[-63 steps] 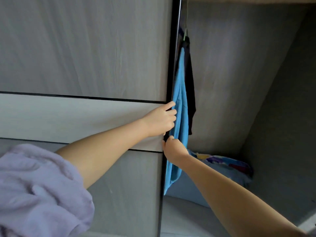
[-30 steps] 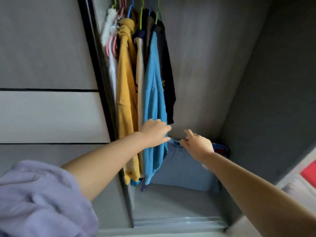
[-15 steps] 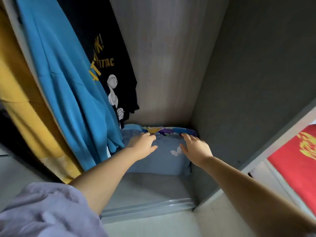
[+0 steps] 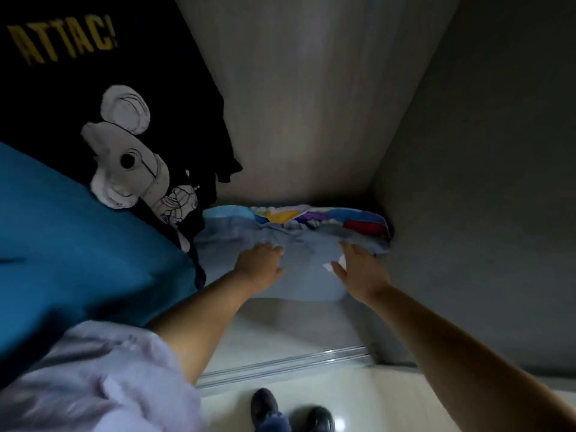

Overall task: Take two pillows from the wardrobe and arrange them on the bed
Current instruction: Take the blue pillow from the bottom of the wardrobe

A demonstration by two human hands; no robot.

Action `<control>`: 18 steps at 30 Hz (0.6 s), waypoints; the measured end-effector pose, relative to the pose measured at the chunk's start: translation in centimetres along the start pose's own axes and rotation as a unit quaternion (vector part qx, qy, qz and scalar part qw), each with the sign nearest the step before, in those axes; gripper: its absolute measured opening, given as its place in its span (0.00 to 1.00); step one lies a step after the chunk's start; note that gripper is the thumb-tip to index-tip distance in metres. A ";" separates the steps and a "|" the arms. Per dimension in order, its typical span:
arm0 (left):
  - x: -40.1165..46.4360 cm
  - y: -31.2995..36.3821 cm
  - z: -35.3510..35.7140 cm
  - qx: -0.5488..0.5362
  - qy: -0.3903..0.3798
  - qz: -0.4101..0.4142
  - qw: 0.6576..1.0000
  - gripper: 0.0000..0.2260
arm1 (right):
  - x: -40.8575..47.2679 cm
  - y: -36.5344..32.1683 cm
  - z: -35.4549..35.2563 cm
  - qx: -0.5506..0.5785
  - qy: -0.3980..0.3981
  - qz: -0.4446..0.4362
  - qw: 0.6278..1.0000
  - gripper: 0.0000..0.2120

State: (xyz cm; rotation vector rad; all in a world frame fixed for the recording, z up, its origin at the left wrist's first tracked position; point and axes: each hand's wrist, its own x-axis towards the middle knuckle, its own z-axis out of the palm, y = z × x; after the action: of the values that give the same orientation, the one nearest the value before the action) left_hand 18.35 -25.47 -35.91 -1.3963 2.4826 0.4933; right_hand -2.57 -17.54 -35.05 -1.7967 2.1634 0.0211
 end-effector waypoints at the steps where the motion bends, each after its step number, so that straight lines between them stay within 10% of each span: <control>1: 1.7 -0.6 1.2 0.010 0.000 0.002 1.000 0.21 | 1.6 0.5 1.5 -0.003 -0.008 0.001 1.000 0.27; 10: 15.8 -8.8 12.6 0.115 0.139 -0.035 0.983 0.25 | 18.9 2.8 16.1 -0.108 -0.041 -0.092 0.989 0.38; 18: 18.2 -14.8 20.2 0.182 0.036 -0.141 0.972 0.48 | 24.1 3.3 23.7 -0.084 -0.089 -0.072 0.990 0.55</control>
State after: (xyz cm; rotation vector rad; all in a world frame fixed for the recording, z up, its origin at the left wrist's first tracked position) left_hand 22.83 -38.53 -63.65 -1.5902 2.2232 -0.0712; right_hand -3.69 -34.74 -64.37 -1.9571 1.9538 0.3282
